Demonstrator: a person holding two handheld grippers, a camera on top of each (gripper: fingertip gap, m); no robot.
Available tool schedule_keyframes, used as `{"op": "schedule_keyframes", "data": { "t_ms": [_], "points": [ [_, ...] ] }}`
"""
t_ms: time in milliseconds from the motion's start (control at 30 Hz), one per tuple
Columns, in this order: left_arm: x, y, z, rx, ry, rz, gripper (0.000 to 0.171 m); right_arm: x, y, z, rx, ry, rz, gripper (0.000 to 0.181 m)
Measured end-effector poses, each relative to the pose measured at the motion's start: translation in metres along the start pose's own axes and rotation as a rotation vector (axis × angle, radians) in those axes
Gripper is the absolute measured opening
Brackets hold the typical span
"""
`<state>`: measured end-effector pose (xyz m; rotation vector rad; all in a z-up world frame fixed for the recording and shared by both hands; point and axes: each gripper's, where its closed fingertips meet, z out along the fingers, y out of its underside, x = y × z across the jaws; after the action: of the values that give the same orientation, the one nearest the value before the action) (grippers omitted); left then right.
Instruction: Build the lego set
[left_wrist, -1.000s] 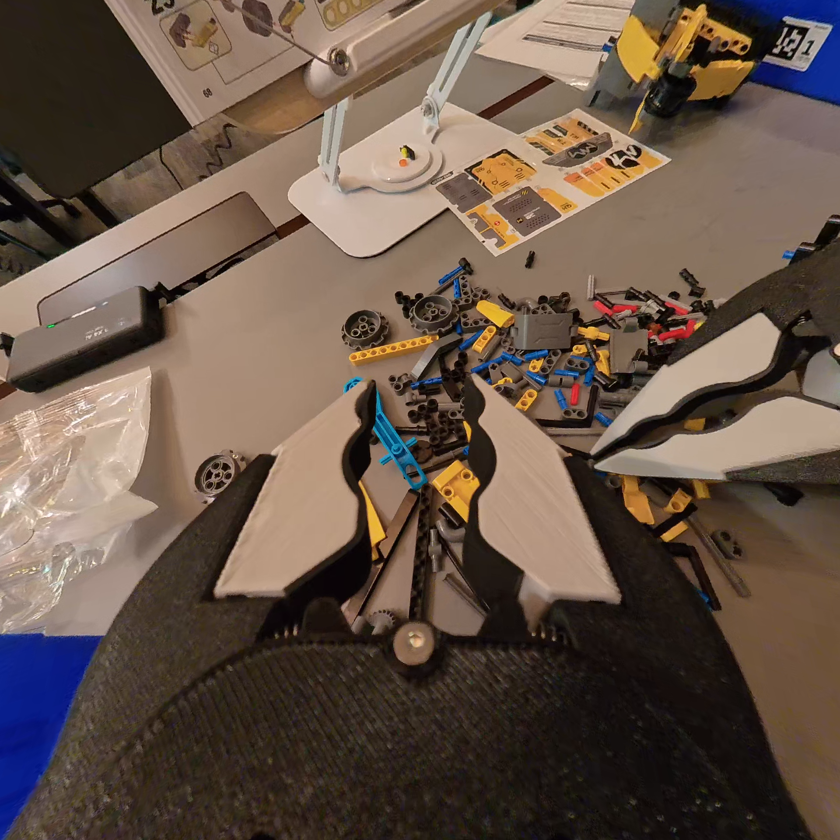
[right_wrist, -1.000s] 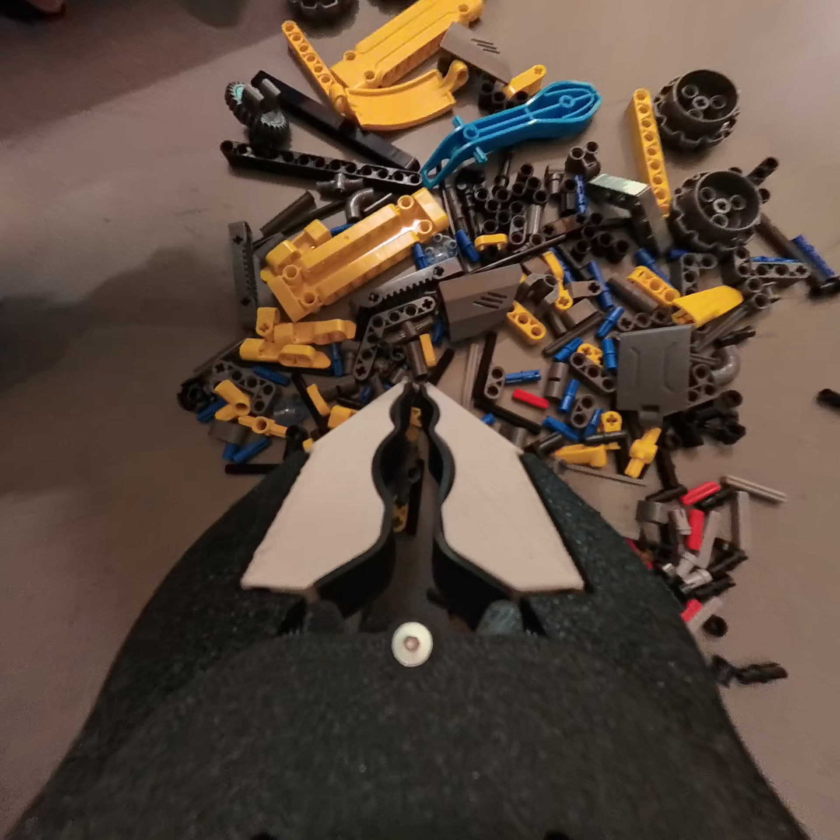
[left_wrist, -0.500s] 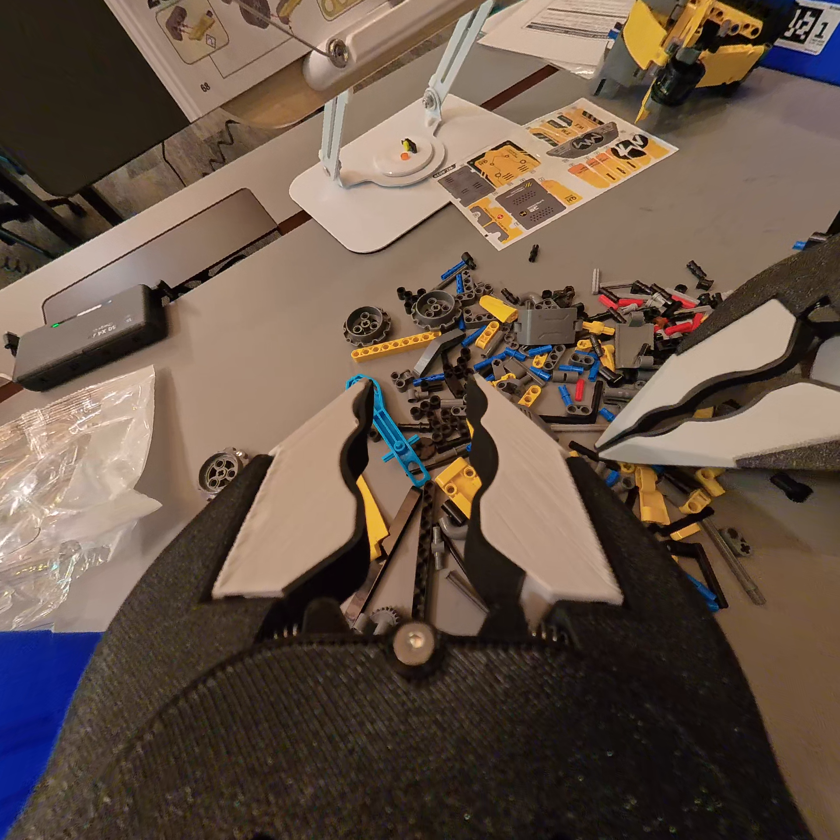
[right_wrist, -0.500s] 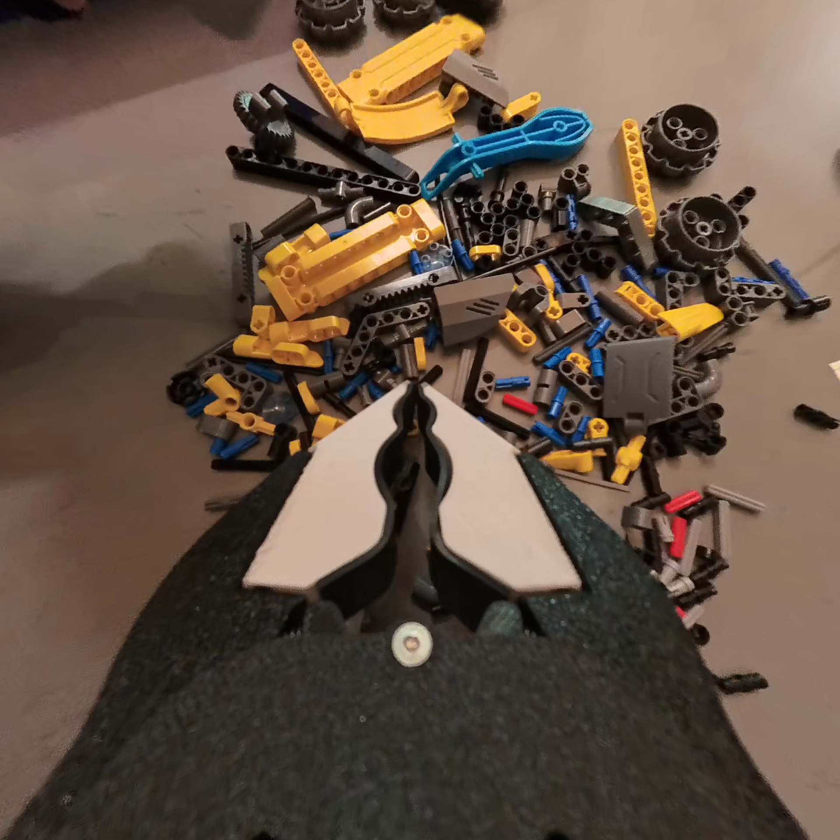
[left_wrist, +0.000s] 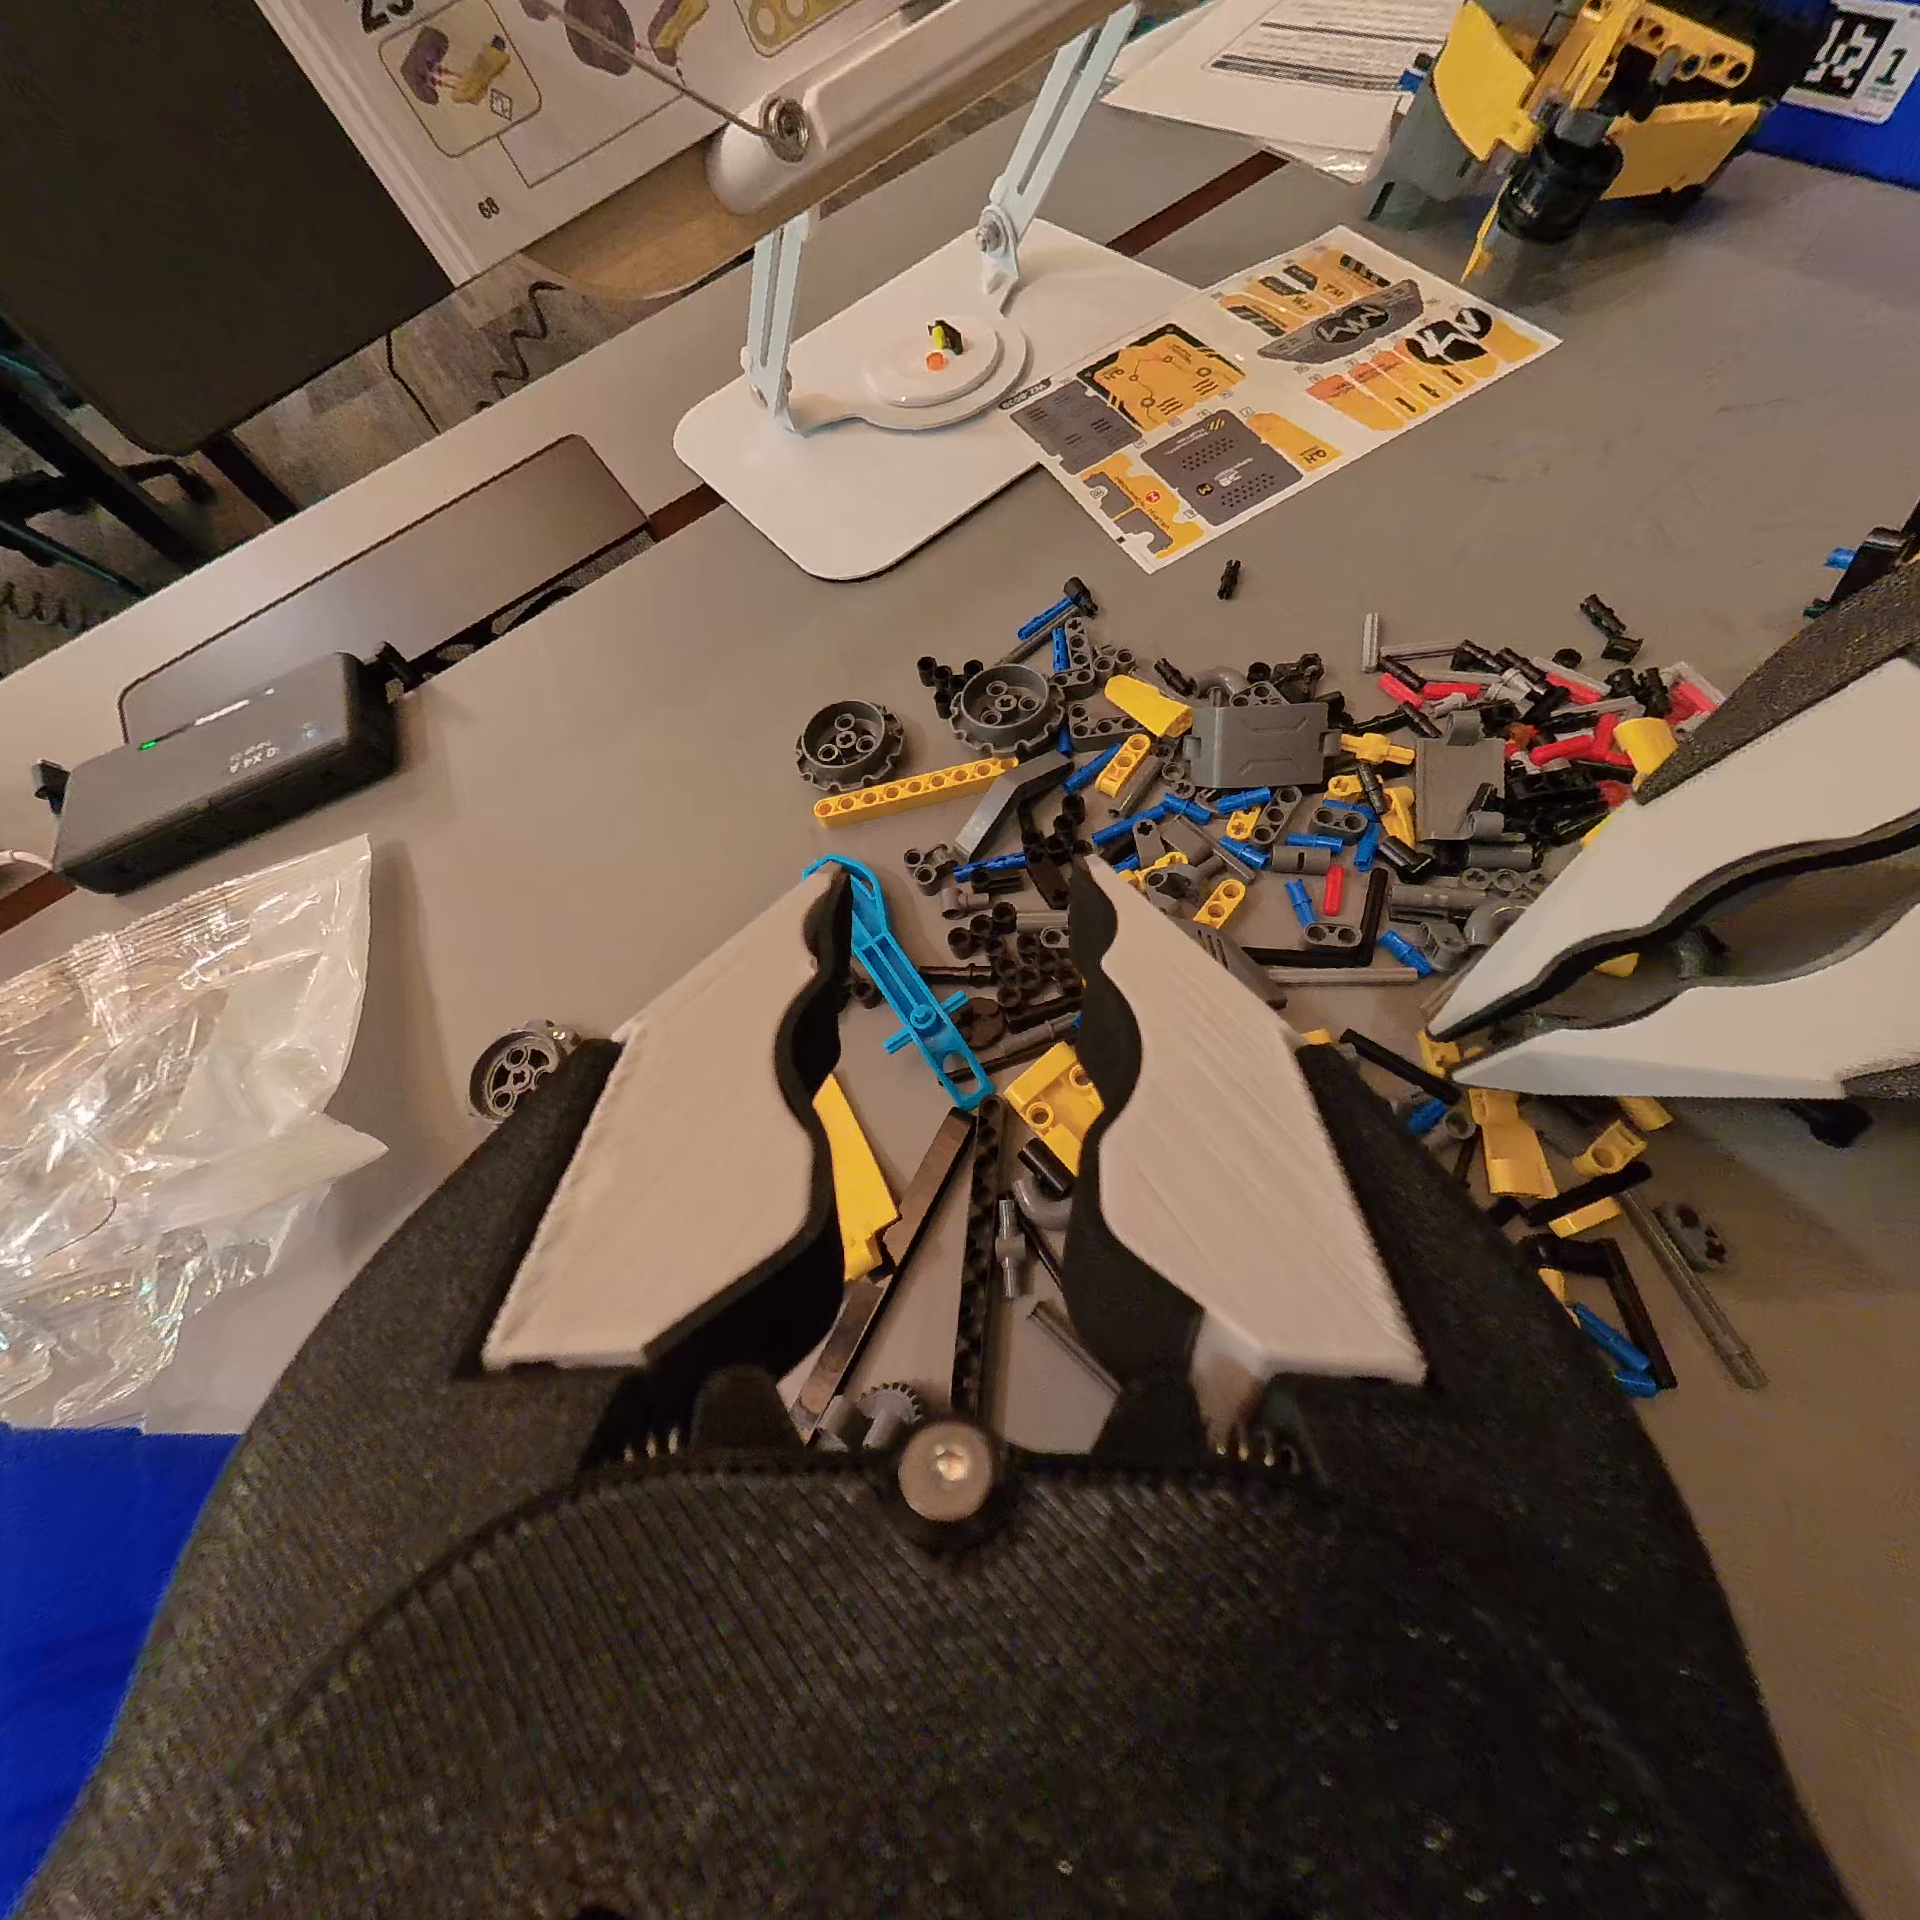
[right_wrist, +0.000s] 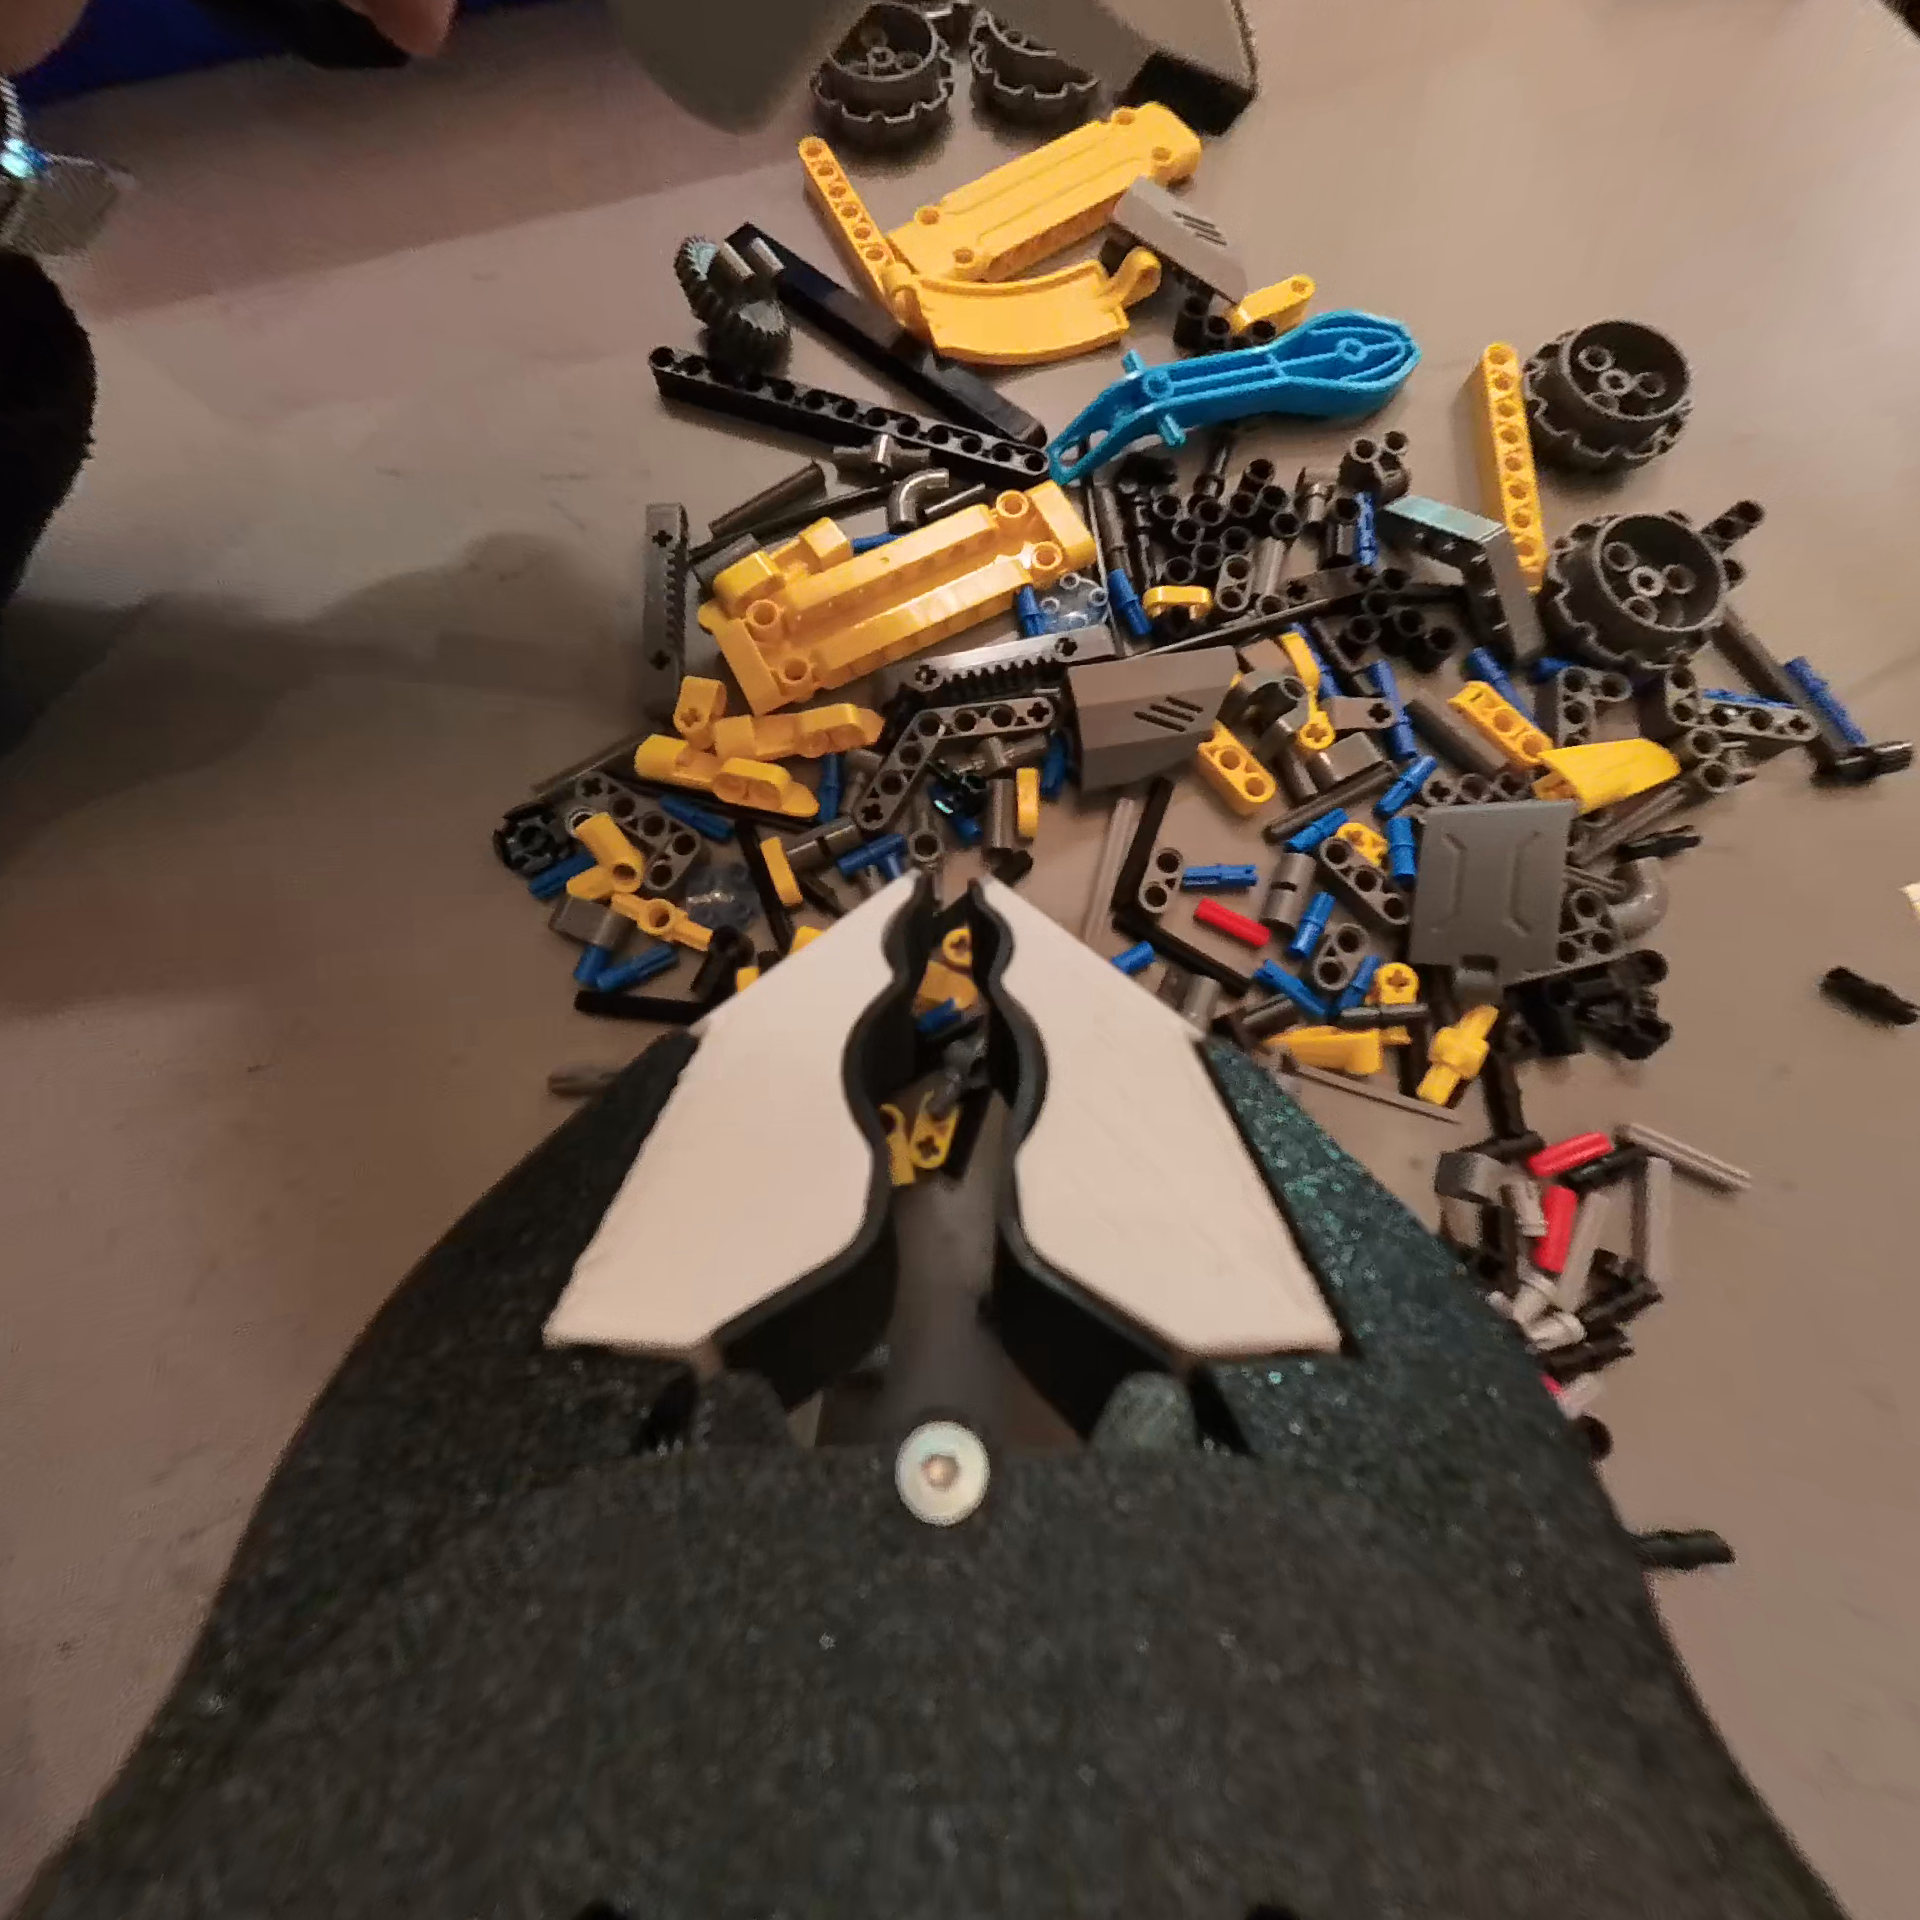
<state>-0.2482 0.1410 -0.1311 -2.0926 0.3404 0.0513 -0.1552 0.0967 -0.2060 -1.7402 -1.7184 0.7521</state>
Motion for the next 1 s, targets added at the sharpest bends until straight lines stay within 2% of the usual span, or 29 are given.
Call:
{"op": "schedule_keyframes", "data": {
  "t_ms": [133,433,633,733,800,900,1000],
  "points": [
    [0.000,0.001,0.000,-0.003,-0.001,0.003,0.040,-0.010,0.005,0.004,-0.024,-0.057,-0.003,0.006],
    [0.000,0.002,0.001,-0.010,-0.003,0.006,0.040,-0.014,0.011,0.009,-0.062,-0.050,-0.035,0.007],
    [0.000,0.002,0.001,-0.012,-0.005,0.008,0.040,-0.010,-0.007,-0.004,0.032,-0.052,-0.007,0.007],
    [-0.002,0.003,0.001,-0.014,-0.009,0.006,0.040,0.007,-0.015,-0.033,0.107,0.028,0.039,0.007],
    [-0.005,0.005,0.001,-0.023,-0.018,0.000,0.041,0.015,-0.003,-0.062,0.100,0.072,0.072,0.007],
    [-0.009,0.007,0.000,-0.020,-0.017,-0.023,0.040,0.029,0.039,-0.118,-0.008,0.176,0.116,0.007],
    [-0.009,0.006,-0.001,-0.009,-0.013,-0.032,0.040,0.052,0.103,-0.189,-0.221,0.379,-0.002,0.007]
  ]
}}
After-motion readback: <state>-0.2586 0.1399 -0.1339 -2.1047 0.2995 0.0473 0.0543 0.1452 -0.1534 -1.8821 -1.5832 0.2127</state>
